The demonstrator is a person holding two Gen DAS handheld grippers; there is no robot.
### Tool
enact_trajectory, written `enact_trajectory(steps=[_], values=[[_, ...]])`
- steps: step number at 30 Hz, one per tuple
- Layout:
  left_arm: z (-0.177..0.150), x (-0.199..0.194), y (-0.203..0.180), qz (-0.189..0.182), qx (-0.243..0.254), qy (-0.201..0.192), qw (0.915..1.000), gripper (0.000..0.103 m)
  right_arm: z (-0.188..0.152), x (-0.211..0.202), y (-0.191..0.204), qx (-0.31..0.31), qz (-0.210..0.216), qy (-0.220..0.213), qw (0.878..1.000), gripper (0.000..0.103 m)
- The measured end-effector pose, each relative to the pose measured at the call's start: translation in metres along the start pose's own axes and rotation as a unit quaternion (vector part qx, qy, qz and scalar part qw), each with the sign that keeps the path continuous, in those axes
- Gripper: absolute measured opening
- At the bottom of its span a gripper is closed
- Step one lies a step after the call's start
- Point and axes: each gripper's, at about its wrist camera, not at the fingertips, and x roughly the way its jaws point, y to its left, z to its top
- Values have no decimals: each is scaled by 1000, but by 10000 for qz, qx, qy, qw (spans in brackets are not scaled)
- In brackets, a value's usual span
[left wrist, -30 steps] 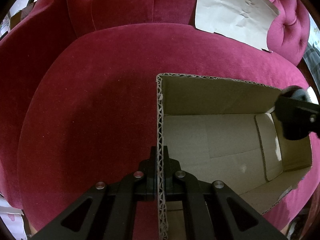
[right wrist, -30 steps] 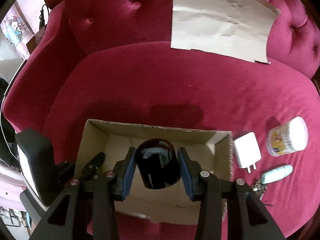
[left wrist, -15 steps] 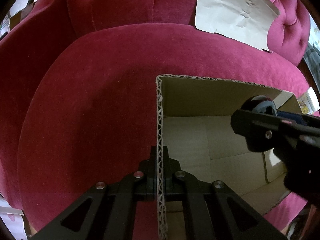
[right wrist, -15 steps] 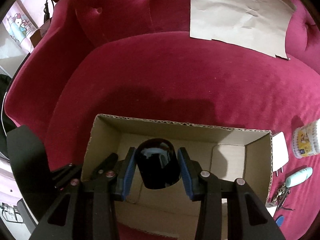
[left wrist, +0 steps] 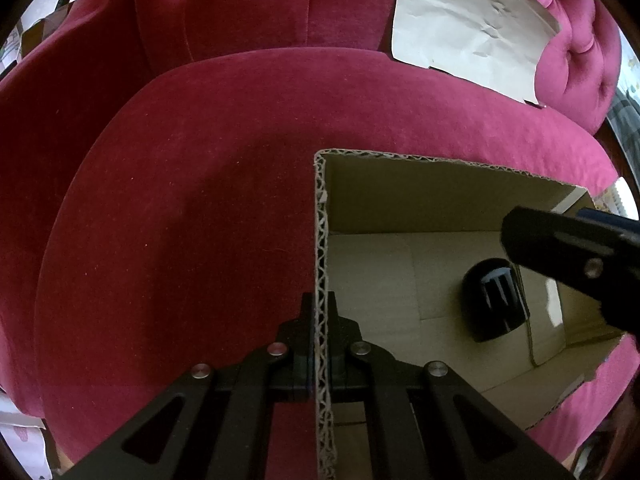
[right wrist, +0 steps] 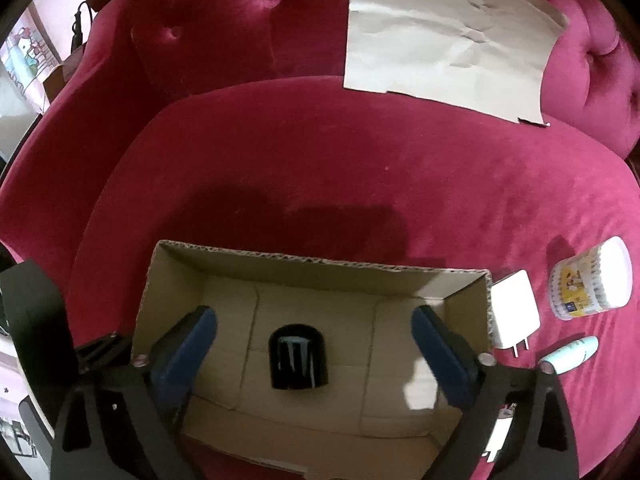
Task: Organize rigid objects
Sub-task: 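Lower the black cap into the box and open the right tool, then move the right tool back to the light-blue bottle and grasp it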
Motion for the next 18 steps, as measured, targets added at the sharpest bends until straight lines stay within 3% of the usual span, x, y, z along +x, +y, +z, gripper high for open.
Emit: enact_trajectory(steps=[9, 18], values=[[0, 0, -2, 39, -11, -14, 10000, 3, 1, -14, -4, -92, -160, -88, 9998, 103], [1, 0, -3, 62, -1, -11, 10000, 3, 5, -34, -37, 2, -406, -195, 9990, 103]])
